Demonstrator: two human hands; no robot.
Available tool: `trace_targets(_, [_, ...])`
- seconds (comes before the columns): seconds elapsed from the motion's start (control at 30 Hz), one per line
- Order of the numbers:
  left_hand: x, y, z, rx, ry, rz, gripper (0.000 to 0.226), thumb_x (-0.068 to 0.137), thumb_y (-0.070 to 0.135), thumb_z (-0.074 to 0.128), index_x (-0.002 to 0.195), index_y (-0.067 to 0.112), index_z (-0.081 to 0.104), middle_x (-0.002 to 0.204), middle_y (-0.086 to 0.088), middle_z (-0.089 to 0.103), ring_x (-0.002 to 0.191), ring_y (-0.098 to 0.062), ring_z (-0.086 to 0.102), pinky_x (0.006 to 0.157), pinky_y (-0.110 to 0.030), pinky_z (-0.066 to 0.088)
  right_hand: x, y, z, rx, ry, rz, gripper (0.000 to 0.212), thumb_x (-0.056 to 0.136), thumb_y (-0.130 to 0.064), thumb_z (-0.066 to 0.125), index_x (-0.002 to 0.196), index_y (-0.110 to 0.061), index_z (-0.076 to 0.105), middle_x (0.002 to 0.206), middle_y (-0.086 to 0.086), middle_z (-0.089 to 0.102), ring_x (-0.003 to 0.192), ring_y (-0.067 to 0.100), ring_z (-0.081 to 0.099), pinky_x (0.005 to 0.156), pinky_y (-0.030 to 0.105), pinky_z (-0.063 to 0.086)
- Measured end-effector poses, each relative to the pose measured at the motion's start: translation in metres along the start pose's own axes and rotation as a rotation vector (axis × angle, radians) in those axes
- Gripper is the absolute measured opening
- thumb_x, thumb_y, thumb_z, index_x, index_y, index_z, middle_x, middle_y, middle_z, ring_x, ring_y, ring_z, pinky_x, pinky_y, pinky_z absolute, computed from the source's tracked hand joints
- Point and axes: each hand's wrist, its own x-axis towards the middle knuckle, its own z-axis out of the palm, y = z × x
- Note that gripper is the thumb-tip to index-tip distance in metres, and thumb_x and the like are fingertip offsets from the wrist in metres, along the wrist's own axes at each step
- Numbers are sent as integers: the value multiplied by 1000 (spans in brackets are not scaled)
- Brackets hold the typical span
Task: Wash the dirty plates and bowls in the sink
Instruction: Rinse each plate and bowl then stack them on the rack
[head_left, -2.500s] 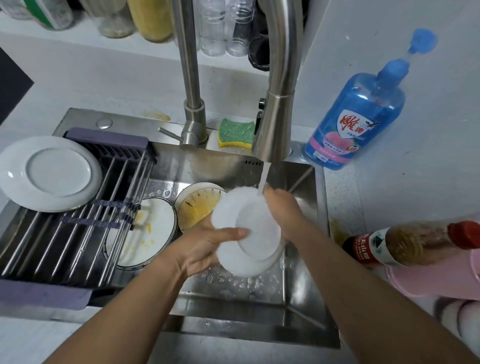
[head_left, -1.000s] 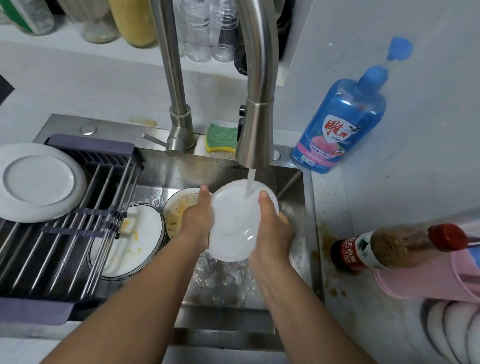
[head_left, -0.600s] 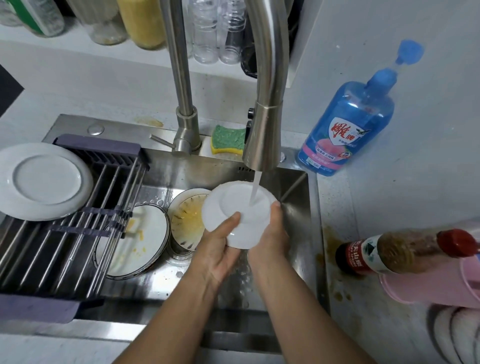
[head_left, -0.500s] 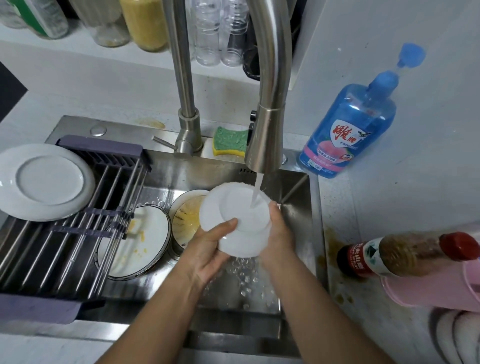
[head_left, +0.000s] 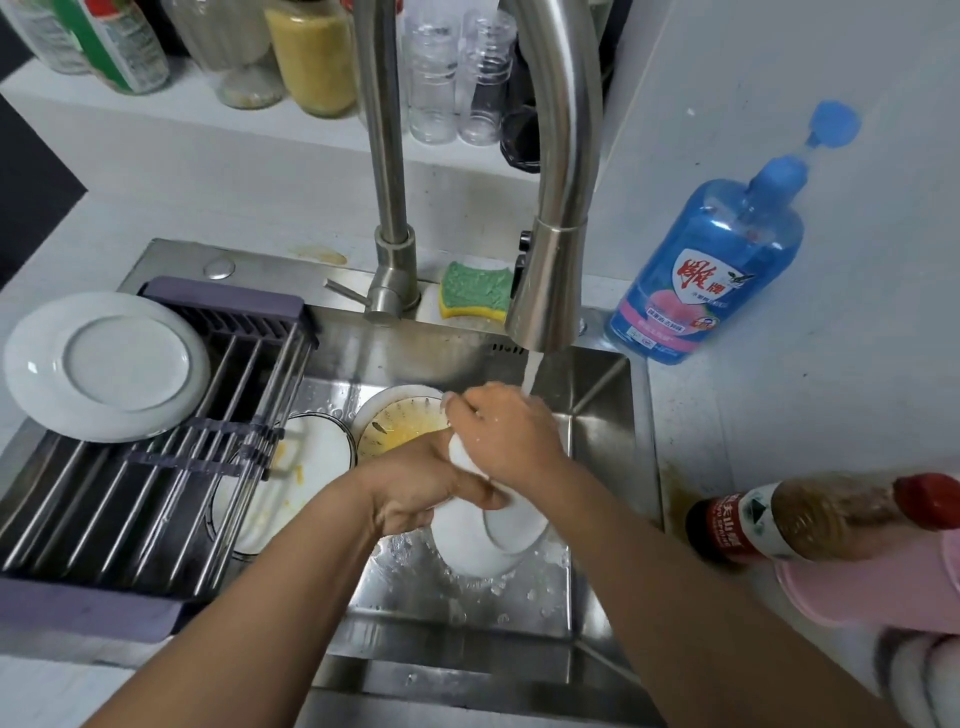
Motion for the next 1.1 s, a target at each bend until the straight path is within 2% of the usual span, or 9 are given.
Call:
trace_targets(0.1, [-7,-9,-10,-140,-36,27,54,80,-16,73,128,6,65,123,-20,71,116,-36,68,103,-53,52,8,17,-17,251,-73,317,49,106,-52,33,129,-18,59,125,11,60,120,36,56,99,41,43])
trace_targets(0.23, [-5,-20,-21,-383,9,149,54,85,-9,71,134,12,63,129,-19,69,121,-38,64,102,-61,50,2,44,-22,634,-73,647,54,99,-68,39,100,-17,58,95,7,63,93,27,58,90,36,42])
trace_targets(0.33, [7,-22,-22,-430,238,192,53,80,12,84,130,13,65,122,-16,73,115,-38,68,88,-52,58,-6,57,-10,845,43,815,79,78,-85,48,110,-14,66,102,7,71,94,27,66,95,43,51])
trace_targets(0.43, [19,-19,-4,-107,646,269,65,67,46,91,121,21,65,114,-4,74,100,-22,71,73,-34,58,-13,55,2,922,191,870,66,87,-75,49,109,-15,68,97,4,71,90,25,67,91,43,54])
trace_targets(0.6, [20,-14,34,481,972,206,97,74,86,58,152,33,34,152,-4,38,140,-28,39,110,-45,38,-23,35,10,986,410,844,56,93,-66,53,94,-13,71,91,4,74,83,21,69,77,33,56])
trace_targets(0.7, [26,-14,36,485,971,129,82,87,84,35,151,33,38,151,-10,40,138,-33,40,110,-47,35,-40,25,3,980,405,652,48,91,-59,63,68,-17,64,72,-5,69,68,9,64,63,29,51])
trace_targets(0.9, [36,-6,27,15,944,46,69,109,51,19,133,0,58,130,-17,61,117,-36,56,98,-38,40,-53,18,-3,988,340,465,30,80,-46,81,69,-22,66,69,-9,70,63,-3,64,58,20,51])
trace_targets(1.0, [37,-6,14,-513,652,-118,68,101,69,28,119,9,54,112,-15,66,103,-35,60,90,-52,52,-59,12,2,837,347,270,31,79,-38,85,62,-24,63,57,-14,63,50,-8,56,44,10,39])
trace_targets(1.1, [34,-13,-13,-770,287,-184,108,79,94,27,135,6,55,128,-25,65,116,-43,63,82,-59,56,-66,12,13,691,283,-7,32,83,-38,82,68,-16,65,60,-11,63,53,2,57,48,20,44])
